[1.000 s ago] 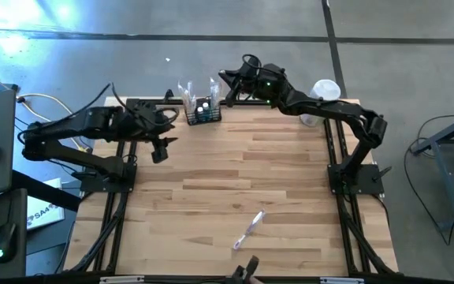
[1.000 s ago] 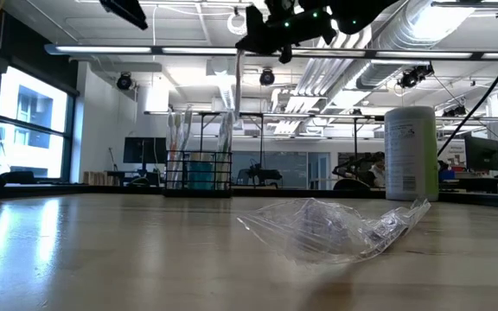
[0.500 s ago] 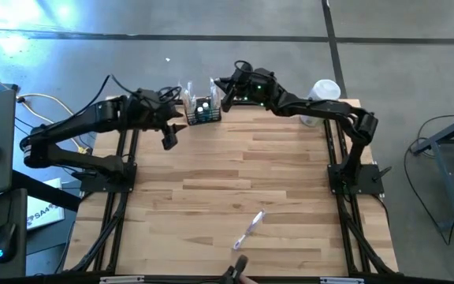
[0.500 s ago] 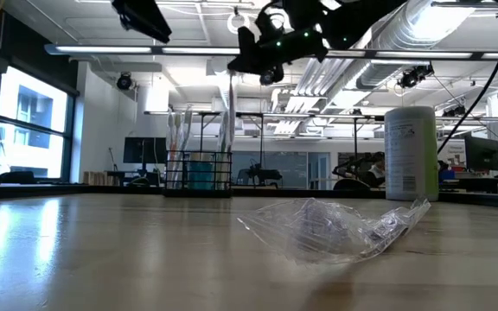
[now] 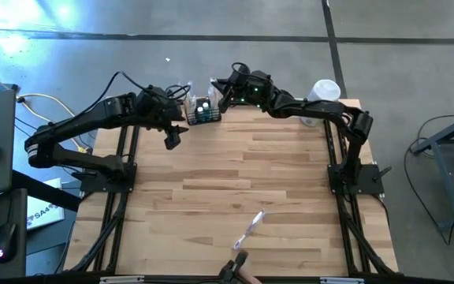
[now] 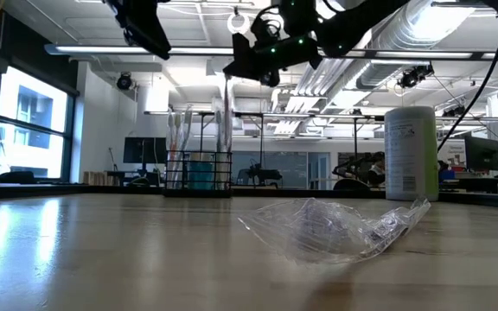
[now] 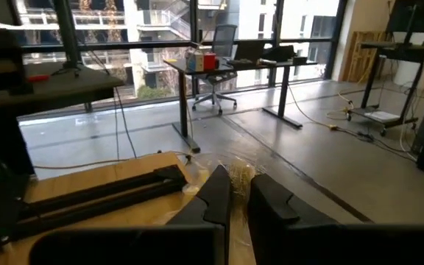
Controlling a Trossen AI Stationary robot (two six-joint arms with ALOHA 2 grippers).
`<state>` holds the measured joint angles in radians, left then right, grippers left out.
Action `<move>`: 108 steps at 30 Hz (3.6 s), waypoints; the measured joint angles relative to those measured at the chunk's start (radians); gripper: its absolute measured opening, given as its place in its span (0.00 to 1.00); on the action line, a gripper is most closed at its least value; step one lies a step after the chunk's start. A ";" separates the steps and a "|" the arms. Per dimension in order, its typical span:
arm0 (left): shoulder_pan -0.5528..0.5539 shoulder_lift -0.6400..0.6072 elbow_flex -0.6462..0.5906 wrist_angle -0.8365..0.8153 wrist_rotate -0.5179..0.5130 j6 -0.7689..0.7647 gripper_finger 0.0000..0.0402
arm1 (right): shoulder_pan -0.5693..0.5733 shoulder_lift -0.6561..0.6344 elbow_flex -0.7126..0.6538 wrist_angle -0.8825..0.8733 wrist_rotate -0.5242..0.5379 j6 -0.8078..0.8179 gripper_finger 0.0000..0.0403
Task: Pick & Place toothbrushing station
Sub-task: Put the orange toothbrush into the black wire organizer, then put the violet toothbrush into the black wire organizer
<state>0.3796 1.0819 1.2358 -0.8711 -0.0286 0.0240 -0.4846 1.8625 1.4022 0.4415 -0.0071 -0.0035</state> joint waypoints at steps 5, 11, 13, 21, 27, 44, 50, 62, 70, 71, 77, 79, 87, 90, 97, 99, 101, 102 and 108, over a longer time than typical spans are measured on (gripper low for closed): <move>0.000 -0.001 0.000 0.001 0.002 -0.011 0.46 | 0.003 0.027 0.000 0.020 0.014 0.000 0.04; 0.000 -0.001 0.000 0.001 0.005 -0.028 0.46 | 0.007 0.060 0.000 0.020 0.019 0.009 0.04; 0.000 -0.001 0.000 0.001 0.005 -0.029 0.46 | 0.008 0.063 0.000 0.007 0.026 0.010 0.04; 0.000 -0.001 0.000 0.001 0.004 -0.029 0.46 | 0.007 0.062 0.000 -0.033 0.029 0.018 0.04; 0.000 -0.001 0.000 0.014 0.004 -0.017 0.46 | 0.006 0.105 0.000 -0.037 0.025 0.052 0.04; 0.000 -0.001 0.000 0.008 0.003 -0.002 0.46 | -0.009 0.139 0.000 -0.051 0.001 0.114 0.04; 0.000 0.003 0.000 0.017 0.001 0.006 0.46 | -0.021 0.139 0.000 -0.096 -0.022 0.138 0.04; 0.000 0.004 -0.109 0.119 0.004 -0.022 0.46 | -0.021 0.139 0.001 -0.149 -0.066 0.139 0.04; 0.000 -0.006 -0.109 0.174 0.004 -0.031 0.46 | -0.029 0.139 0.001 -0.165 -0.113 0.157 0.04; 0.000 -0.006 -0.108 0.180 0.004 -0.031 0.46 | -0.029 0.139 0.001 -0.165 -0.114 0.157 0.04; 0.000 -0.006 -0.108 0.175 0.004 -0.029 0.46 | -0.027 0.139 0.001 -0.194 -0.084 0.163 0.06; 0.000 -0.006 -0.108 0.175 0.004 -0.029 0.46 | -0.026 0.139 0.001 -0.195 -0.055 0.166 0.09; 0.000 -0.006 -0.108 0.174 0.004 -0.019 0.46 | -0.023 0.145 -0.003 -0.222 -0.063 0.144 0.28; 0.000 -0.006 -0.108 0.172 0.004 -0.018 0.46 | -0.014 0.146 -0.003 -0.218 -0.009 0.112 0.36; 0.000 -0.006 -0.108 0.149 0.004 -0.018 0.46 | -0.005 0.092 -0.002 -0.259 0.029 0.025 0.49; 0.000 -0.006 -0.108 0.140 0.004 -0.018 0.46 | -0.005 0.064 -0.002 -0.305 0.029 0.025 0.50; 0.000 -0.006 -0.108 0.133 0.004 -0.018 0.46 | -0.005 0.022 -0.002 -0.402 0.029 0.032 0.50; 0.000 -0.006 -0.108 0.132 0.004 -0.018 0.46 | -0.003 -0.001 -0.002 -0.449 0.033 0.033 0.50; 0.000 -0.006 -0.108 0.109 0.004 -0.007 0.46 | 0.032 -0.171 -0.001 -0.698 0.092 0.025 0.48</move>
<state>0.3798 1.0763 1.1282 -0.7616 -0.0250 0.0170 -0.4526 1.6916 1.4010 -0.2566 0.0849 0.0219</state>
